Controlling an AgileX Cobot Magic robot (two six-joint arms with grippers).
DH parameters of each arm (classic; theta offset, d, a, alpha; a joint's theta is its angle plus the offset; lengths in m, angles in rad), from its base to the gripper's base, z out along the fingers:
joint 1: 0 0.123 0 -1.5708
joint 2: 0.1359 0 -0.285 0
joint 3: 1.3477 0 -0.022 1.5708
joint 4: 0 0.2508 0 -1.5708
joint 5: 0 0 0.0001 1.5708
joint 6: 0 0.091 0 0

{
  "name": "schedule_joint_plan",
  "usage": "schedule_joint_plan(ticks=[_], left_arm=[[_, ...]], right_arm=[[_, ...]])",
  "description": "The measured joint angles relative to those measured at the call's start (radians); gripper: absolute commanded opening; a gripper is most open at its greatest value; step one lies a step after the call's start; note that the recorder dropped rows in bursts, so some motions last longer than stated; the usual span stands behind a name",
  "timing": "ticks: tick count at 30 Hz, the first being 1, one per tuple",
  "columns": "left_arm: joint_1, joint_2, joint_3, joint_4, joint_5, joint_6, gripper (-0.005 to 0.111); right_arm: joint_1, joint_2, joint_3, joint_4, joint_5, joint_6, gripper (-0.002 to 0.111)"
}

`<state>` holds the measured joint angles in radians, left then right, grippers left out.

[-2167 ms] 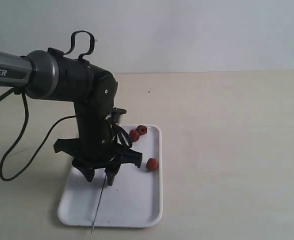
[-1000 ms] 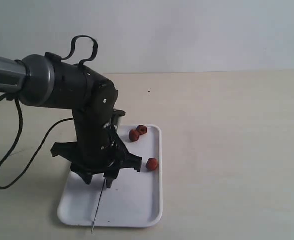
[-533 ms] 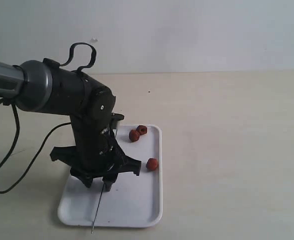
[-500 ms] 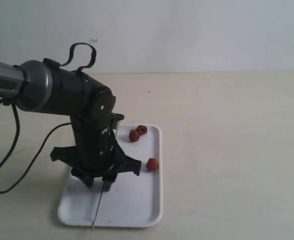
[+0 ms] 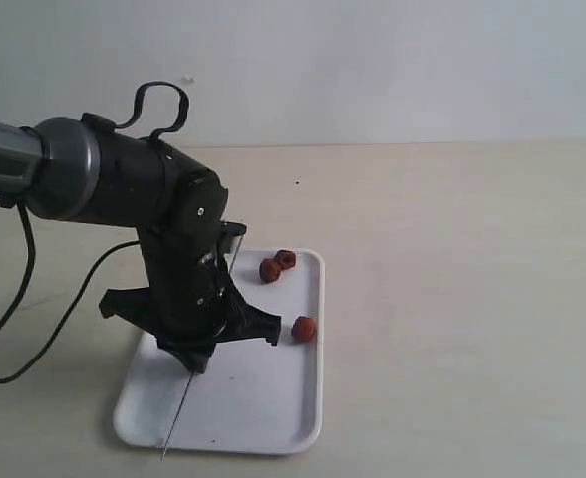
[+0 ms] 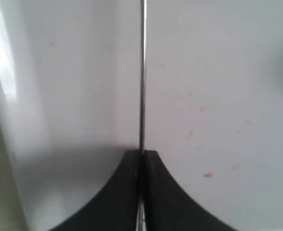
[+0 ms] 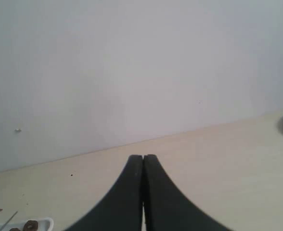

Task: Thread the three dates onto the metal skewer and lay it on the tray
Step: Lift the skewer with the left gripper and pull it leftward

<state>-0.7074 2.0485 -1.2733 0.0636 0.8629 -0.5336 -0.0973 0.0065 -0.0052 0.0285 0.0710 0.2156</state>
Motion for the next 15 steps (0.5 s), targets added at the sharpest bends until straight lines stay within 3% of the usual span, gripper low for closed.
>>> schedule_joint_plan(ticks=[6, 9, 15], left_arm=[[0.0, -0.099, 0.0, 0.019, -0.002, 0.023, 0.0], [0.002, -0.177, 0.0, 0.023, 0.031, 0.147, 0.0], [0.131, -0.366, 0.0, -0.055, 0.221, 0.527, 0.0]], right_arm=[[0.0, 0.0, 0.0, 0.0, 0.0, 0.0, 0.0], [0.0, 0.0, 0.0, 0.0, 0.0, 0.0, 0.0], [0.0, 0.0, 0.0, 0.0, 0.0, 0.0, 0.0]])
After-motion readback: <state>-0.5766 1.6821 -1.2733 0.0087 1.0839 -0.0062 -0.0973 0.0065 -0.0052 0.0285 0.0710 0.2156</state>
